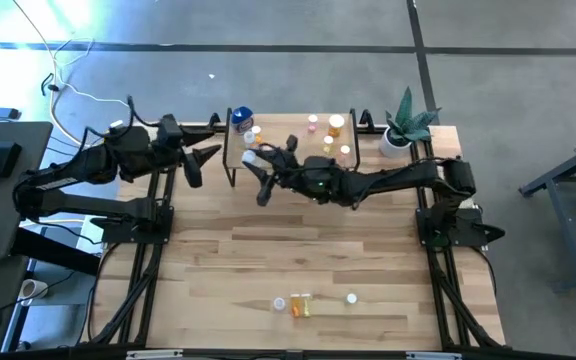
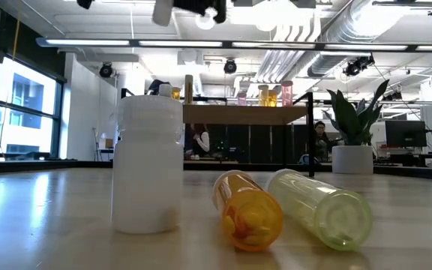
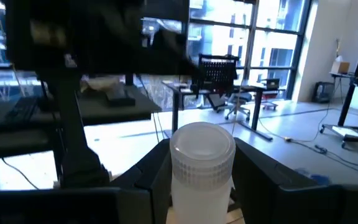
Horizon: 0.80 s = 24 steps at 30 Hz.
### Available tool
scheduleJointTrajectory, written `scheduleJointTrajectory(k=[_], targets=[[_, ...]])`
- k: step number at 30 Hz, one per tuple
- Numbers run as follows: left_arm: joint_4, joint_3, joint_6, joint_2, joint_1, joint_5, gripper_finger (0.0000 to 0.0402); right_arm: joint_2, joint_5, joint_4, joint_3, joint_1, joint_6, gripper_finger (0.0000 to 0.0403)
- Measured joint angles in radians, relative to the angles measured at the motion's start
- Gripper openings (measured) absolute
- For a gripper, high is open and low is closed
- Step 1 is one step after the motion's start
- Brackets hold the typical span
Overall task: Pick and place medicine bottles onto shelf by color
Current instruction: Put the top big white pill bottle on the shelf
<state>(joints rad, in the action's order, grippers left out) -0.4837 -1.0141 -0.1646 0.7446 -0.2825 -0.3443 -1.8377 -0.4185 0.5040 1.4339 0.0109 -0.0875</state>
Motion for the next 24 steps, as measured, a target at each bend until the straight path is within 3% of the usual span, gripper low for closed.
scheduleJointTrajectory(k=[15, 19, 24], targets=[[-0.029, -0.019, 0.0, -0.016, 0.0, -0.005, 0.0195, -0.207, -0.101, -0.004, 0.104, 0.003, 0.042, 0.0128], [-0.029, -0.019, 0.0, -0.016, 0.0, -0.007, 0.0195, -0.253, -0.233, -0.008, 0.155, 0.003, 0.061, 0.0128], [-0.029, -0.019, 0.0, -0.016, 0.0, -0.009, 0.0195, -0.296, -0.288, -0.012, 0.226, 0.001, 0.098, 0.0128]])
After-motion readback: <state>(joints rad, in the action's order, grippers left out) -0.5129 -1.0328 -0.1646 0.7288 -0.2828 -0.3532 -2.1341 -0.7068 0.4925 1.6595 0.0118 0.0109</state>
